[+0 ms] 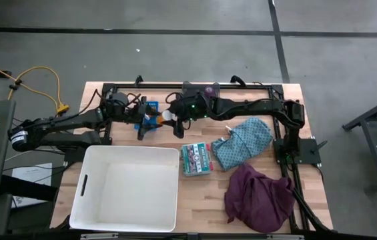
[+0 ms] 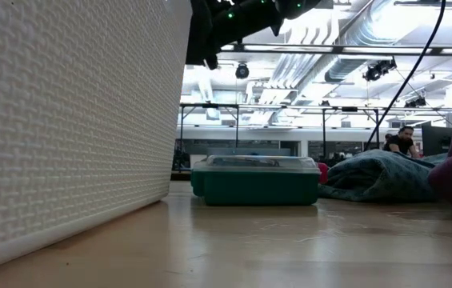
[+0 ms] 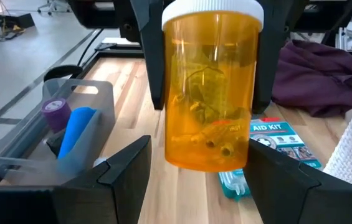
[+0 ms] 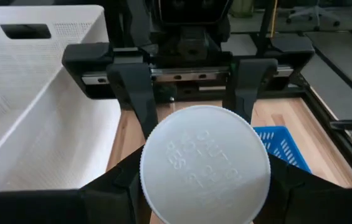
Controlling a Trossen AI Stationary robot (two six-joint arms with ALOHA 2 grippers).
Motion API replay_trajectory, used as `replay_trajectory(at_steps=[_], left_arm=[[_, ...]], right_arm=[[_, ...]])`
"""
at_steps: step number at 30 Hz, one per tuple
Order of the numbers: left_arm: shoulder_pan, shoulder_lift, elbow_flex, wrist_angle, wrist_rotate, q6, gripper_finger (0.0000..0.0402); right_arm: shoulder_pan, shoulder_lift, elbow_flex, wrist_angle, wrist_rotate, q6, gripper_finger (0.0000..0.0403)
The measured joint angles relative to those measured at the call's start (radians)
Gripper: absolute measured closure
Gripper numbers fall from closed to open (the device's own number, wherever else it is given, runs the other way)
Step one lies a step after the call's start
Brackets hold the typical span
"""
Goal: Pick & place medical supplies in basket/bin
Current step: Put the orange pill bottle into the blue bin
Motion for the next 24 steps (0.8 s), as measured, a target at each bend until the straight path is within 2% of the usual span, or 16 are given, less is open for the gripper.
replay_trajectory(at_steps=[20,24], left_arm=[[0.0,0.0,0.0,0.035,0.007,-0.053,0.017],[0.0,0.0,0.0,0.035,0.008,-0.058,0.018]], right_arm=[[0.001,0.0,0.0,0.008,-0.008,0.001,0.0216],[0.001,0.0,0.0,0.008,-0.008,0.001,0.0216]])
